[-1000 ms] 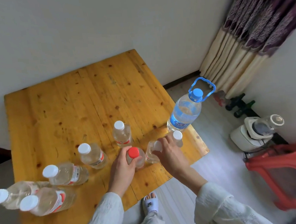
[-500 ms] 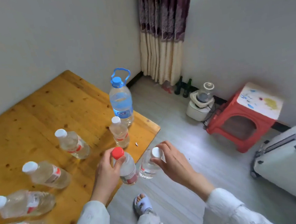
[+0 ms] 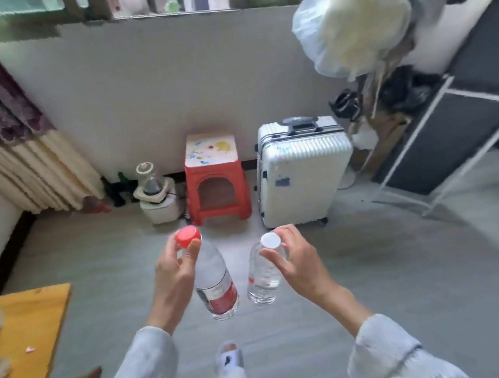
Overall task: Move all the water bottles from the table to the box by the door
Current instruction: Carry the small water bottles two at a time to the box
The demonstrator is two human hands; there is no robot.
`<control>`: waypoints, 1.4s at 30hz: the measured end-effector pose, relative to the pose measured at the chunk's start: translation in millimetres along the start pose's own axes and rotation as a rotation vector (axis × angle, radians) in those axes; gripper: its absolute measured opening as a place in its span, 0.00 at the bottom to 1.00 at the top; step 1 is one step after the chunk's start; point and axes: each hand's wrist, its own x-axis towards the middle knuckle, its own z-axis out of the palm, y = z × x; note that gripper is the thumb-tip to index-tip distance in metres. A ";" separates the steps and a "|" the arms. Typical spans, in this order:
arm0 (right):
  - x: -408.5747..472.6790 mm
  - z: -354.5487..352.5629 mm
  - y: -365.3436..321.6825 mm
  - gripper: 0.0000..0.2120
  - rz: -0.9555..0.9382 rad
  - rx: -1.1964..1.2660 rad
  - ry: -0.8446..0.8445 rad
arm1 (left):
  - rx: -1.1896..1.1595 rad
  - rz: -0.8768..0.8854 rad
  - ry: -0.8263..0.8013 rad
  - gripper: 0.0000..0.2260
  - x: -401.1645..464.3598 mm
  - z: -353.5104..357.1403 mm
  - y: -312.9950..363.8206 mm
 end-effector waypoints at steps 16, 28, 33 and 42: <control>-56.7 -289.2 210.6 0.14 0.572 -0.040 0.775 | -0.075 0.270 -0.896 0.05 58.9 420.7 127.0; -80.9 -451.1 323.3 0.13 0.819 -0.095 1.113 | -0.045 0.390 -1.253 0.03 53.0 671.2 209.4; -90.6 -520.6 392.0 0.12 0.838 -0.145 1.144 | -0.018 0.438 -1.316 0.05 37.7 775.0 234.5; -110.0 -681.4 507.1 0.10 0.817 -0.134 1.175 | -0.043 0.474 -1.310 0.07 0.9 970.9 313.8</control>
